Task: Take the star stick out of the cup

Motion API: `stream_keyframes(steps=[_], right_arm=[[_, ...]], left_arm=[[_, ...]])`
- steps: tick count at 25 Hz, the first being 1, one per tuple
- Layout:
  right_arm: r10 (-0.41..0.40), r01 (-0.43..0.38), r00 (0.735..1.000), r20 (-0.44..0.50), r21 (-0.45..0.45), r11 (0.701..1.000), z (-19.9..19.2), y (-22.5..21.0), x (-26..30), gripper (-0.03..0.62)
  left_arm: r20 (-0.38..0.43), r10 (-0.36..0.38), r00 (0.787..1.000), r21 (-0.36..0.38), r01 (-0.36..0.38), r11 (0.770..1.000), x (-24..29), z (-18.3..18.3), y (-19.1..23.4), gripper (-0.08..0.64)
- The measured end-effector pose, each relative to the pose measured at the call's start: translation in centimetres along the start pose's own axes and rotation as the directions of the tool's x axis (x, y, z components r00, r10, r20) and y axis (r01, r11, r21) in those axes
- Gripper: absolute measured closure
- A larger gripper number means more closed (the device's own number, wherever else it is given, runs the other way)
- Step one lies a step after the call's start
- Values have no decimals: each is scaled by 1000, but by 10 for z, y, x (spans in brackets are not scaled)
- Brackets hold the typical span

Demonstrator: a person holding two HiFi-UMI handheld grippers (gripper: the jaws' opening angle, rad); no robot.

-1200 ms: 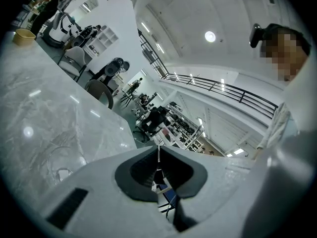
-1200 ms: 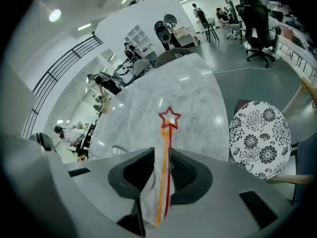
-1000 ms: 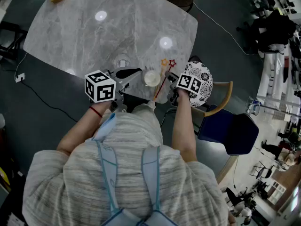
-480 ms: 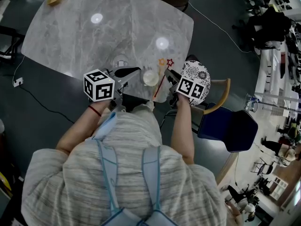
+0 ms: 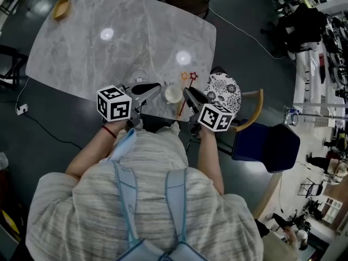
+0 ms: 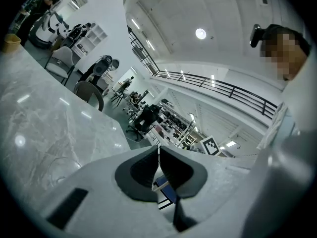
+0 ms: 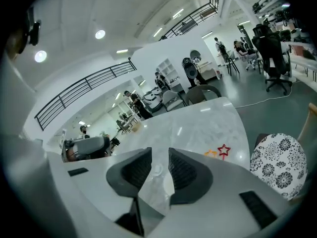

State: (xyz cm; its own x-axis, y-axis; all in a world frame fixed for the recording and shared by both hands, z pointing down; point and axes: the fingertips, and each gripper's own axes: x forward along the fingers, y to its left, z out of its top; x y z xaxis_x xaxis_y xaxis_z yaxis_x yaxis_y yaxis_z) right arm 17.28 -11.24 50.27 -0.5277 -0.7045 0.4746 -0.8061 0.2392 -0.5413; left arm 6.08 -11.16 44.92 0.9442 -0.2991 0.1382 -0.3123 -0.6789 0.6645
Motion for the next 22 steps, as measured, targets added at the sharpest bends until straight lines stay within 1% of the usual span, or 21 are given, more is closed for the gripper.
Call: stream_keyframes(steps=[4, 8, 13, 17, 20, 22], right_arm=[[54, -53, 997, 58, -26, 998, -2, 29, -9, 526], [114, -110, 987, 116, -37, 993, 0, 57, -16, 569], [177, -168, 977, 122, -87, 982, -2, 92, -22, 578], [196, -179, 973, 120, -137, 974, -8, 113, -21, 581], [190, -169, 975, 116, -168, 971, -12, 122, -20, 583], [187, -166, 976, 111, -173, 971, -15, 124, -19, 583]], left_arm=[[-15, -25, 1000, 22, 25, 999, -1, 0, -6, 537], [-29, -52, 998, 46, 53, 998, -6, -2, -14, 537], [-52, -78, 996, 69, 82, 994, -9, -7, -28, 537], [-51, -83, 995, 86, 87, 992, -15, -4, -31, 537], [-40, -80, 996, 95, 84, 992, -20, 1, -31, 537], [-38, -77, 996, 100, 80, 992, -24, 1, -30, 537]])
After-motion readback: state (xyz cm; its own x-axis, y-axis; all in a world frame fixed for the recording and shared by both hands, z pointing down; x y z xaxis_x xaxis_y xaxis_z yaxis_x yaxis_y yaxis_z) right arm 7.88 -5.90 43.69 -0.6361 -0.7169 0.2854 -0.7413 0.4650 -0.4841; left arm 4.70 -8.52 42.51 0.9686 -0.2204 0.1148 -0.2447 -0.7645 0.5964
